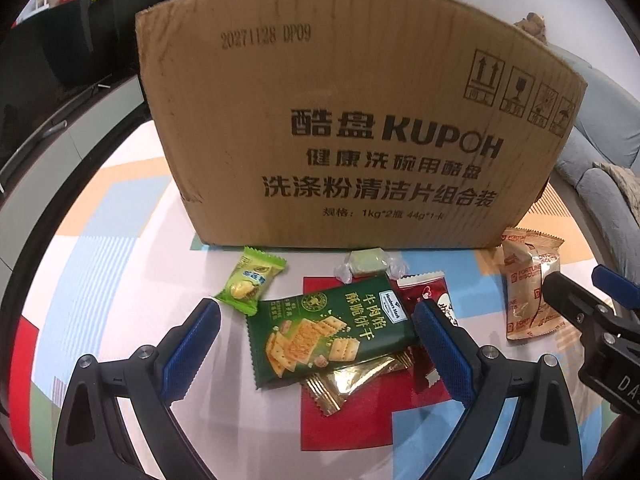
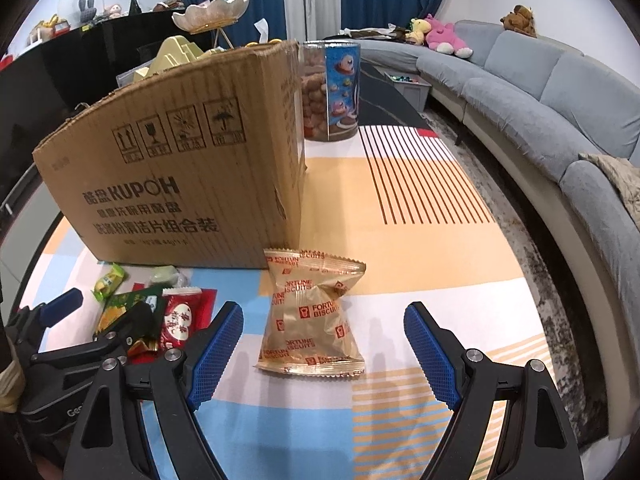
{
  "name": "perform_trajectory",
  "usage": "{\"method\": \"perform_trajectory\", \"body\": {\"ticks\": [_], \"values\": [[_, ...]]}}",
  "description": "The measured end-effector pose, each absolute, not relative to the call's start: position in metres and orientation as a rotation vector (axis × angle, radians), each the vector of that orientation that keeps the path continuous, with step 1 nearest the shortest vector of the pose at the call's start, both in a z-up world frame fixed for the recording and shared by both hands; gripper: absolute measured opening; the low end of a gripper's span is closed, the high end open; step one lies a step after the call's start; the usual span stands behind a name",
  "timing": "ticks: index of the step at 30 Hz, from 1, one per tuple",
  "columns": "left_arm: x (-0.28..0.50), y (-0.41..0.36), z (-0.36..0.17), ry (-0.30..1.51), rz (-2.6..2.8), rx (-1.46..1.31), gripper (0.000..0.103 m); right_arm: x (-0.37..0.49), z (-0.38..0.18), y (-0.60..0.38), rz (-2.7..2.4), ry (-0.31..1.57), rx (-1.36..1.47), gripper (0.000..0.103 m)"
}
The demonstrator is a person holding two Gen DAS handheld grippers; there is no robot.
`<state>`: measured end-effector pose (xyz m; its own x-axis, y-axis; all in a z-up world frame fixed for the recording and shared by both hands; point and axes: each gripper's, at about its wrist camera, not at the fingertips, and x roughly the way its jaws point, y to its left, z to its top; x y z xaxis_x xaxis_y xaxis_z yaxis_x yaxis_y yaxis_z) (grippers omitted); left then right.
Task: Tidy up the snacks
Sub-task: 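Move the left gripper to the green cracker packet while the right approaches the Fortune Biscuits packet, then close the left gripper on the green cracker packet while the right grips the Fortune Biscuits packet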
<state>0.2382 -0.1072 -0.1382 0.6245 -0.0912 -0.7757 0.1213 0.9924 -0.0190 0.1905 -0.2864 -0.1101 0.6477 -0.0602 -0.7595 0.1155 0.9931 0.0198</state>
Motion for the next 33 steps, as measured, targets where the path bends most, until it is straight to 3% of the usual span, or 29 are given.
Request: {"method": "perform_trajectory", "body": {"ticks": [15, 33], "values": [[0.249, -0.111, -0.152, 0.915, -0.09, -0.014, 0.098, 0.204, -0.125, -0.289, -0.101, 0.894, 0.076, 0.084], [0.246, -0.115, -0.158, 0.915, -0.117, 0.006, 0.084, 0.225, -0.144, -0.296, -0.084, 0.947, 0.14, 0.082]]}}
